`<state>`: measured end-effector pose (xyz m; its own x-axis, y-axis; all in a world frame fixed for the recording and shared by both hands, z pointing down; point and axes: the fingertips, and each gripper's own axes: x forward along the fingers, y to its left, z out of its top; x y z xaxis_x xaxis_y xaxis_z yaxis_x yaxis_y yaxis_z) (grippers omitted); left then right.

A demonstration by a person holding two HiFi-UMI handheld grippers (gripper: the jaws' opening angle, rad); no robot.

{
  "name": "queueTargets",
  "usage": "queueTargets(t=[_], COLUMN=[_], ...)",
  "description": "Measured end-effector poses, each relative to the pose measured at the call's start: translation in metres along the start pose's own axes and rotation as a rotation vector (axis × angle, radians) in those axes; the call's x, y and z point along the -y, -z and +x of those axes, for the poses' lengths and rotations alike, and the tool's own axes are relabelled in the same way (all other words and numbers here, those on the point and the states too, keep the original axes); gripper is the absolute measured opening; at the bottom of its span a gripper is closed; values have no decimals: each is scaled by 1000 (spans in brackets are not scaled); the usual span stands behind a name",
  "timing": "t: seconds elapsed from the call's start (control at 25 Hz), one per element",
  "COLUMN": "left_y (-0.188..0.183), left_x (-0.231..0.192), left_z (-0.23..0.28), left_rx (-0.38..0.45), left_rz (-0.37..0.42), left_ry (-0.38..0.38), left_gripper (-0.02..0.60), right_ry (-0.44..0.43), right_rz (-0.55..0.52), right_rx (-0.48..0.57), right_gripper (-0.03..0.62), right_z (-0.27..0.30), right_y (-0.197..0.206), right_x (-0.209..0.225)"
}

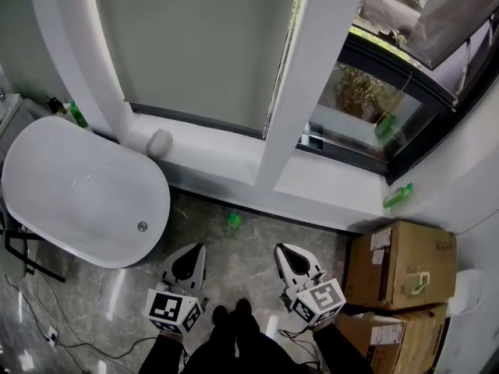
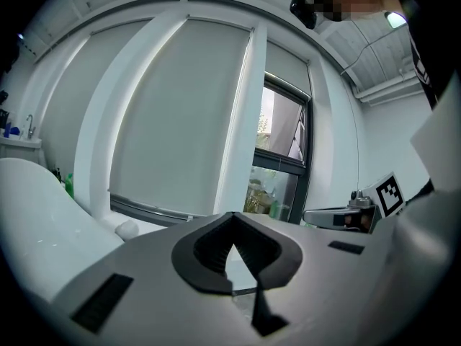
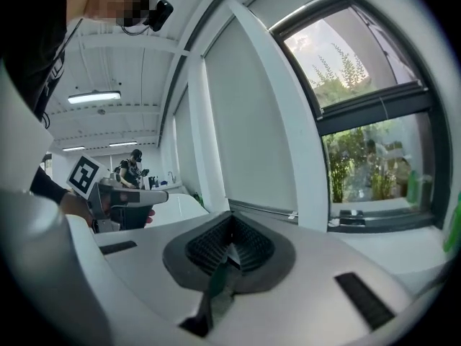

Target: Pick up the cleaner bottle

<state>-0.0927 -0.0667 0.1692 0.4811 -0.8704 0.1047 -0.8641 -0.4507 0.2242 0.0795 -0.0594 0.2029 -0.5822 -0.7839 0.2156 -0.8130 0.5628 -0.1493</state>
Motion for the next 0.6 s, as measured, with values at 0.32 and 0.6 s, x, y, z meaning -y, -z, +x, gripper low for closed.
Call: queueTargets(t=[0.32,0.6], left_y=[15,44], left_x=[-19,-46], left_z=[35,64], left_rx=[-11,-12], left_rz=[30,60], left_ry=[4,2], left_gripper=[5,6], right_ry=[-57,-47], right_rz=[-59,-78], right_rx=[-15,-13], right_gripper=[2,2], right_z=[55,95], right_y=[15,49], right_x=[19,44])
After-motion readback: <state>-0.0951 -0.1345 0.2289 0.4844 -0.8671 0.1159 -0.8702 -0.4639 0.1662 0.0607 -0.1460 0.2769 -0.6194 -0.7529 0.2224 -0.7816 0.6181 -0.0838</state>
